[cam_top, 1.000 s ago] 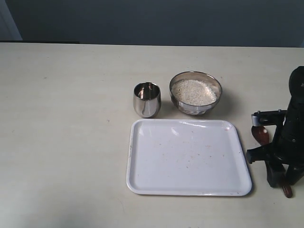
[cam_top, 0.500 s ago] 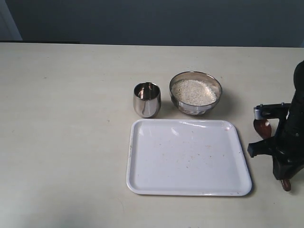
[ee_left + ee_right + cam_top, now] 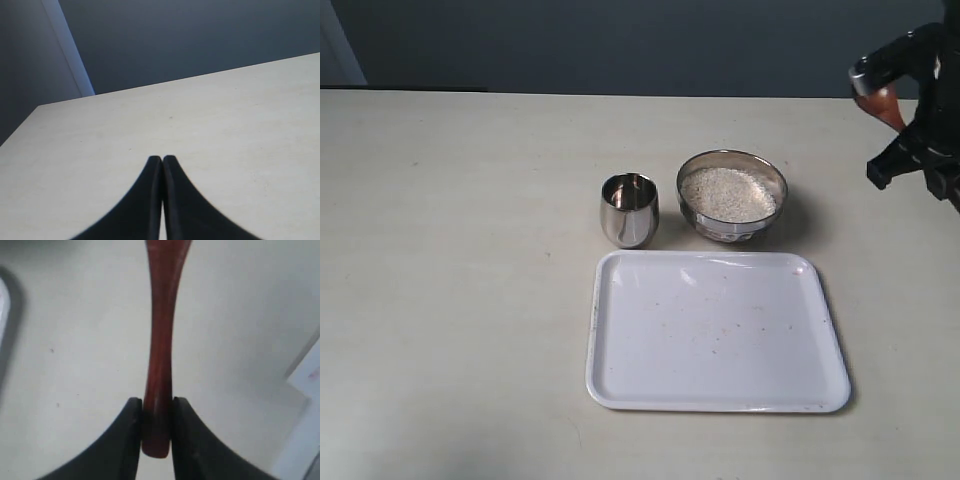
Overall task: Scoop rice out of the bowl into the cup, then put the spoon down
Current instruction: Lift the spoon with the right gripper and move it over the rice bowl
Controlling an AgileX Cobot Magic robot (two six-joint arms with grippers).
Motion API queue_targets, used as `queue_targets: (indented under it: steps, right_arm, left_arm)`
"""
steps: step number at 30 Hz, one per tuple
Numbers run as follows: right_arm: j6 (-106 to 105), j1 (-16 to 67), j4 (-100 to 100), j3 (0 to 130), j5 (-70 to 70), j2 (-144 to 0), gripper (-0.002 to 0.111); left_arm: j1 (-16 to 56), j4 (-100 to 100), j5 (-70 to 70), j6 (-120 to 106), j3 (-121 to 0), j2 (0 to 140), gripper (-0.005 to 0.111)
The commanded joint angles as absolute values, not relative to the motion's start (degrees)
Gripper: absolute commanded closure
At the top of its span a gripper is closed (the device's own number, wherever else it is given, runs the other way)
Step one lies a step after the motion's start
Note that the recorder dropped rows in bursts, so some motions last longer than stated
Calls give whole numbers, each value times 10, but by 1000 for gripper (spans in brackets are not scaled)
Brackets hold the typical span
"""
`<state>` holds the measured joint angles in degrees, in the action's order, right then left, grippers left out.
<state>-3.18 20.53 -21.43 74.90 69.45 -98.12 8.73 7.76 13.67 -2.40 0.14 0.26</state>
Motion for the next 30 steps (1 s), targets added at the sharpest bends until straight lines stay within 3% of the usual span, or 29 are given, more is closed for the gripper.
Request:
queue_targets:
  steps: [1,13,30]
  right_arm:
    - [-63,263,-326,754,700,-1000,108]
    - [-79,360,-604,757,700,-1075,108]
    - [-104,397,-692,757,700,-1172,108]
  left_arm:
    - [87,78,136,-20,0,0,106]
    - [87,78,136,-20,0,0,106]
    - [87,78,136,-20,0,0,106]
